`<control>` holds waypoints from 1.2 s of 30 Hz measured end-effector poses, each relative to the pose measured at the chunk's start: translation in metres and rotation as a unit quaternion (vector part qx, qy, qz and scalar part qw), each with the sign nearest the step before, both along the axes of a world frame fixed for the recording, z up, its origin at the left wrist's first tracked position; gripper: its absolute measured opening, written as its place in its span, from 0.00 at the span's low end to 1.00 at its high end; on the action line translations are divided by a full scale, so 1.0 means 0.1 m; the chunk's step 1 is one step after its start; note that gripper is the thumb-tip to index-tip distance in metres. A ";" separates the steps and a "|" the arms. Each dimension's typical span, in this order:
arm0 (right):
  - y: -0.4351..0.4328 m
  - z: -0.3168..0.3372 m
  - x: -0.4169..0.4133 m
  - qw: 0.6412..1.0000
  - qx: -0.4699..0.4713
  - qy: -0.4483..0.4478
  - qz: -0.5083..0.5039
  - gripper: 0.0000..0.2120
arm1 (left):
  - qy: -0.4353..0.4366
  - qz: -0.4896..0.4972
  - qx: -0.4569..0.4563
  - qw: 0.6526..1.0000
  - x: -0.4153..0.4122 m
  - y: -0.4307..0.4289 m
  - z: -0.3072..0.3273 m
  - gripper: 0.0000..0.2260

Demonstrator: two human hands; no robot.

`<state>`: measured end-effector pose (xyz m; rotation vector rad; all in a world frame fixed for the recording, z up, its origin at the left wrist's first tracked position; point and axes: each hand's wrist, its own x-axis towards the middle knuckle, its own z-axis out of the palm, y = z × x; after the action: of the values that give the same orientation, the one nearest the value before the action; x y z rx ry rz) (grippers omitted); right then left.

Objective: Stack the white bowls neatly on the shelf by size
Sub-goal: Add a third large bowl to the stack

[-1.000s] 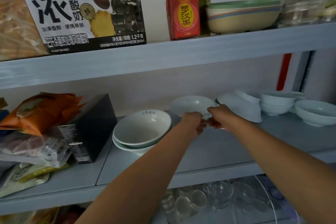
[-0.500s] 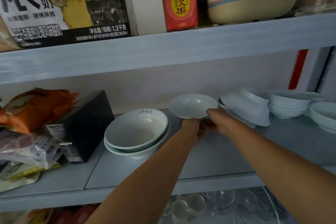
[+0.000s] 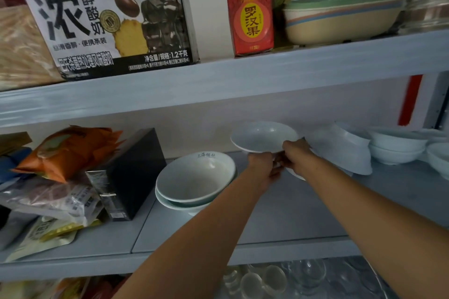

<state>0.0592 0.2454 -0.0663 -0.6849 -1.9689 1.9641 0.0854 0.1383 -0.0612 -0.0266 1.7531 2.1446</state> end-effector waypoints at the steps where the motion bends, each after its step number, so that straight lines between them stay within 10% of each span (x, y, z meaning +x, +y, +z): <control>1: -0.05 0.12 0.08 1.000 0.011 0.000 0.003 0.14 | 0.010 -0.002 0.005 1.000 0.00 -0.03 0.05 0.13; 17: -0.26 0.91 0.57 0.997 0.047 0.063 0.022 0.10 | 0.057 0.019 0.061 0.996 -0.25 -1.23 0.73 0.15; 36: -1.17 0.76 0.55 0.983 0.120 0.061 0.128 0.10 | 0.148 0.094 -0.168 0.970 -0.12 -2.32 0.76 0.12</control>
<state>0.1139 0.1285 0.0095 -0.2550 -2.2572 1.8075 0.0736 -0.0939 0.0153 0.0424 2.3592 2.0323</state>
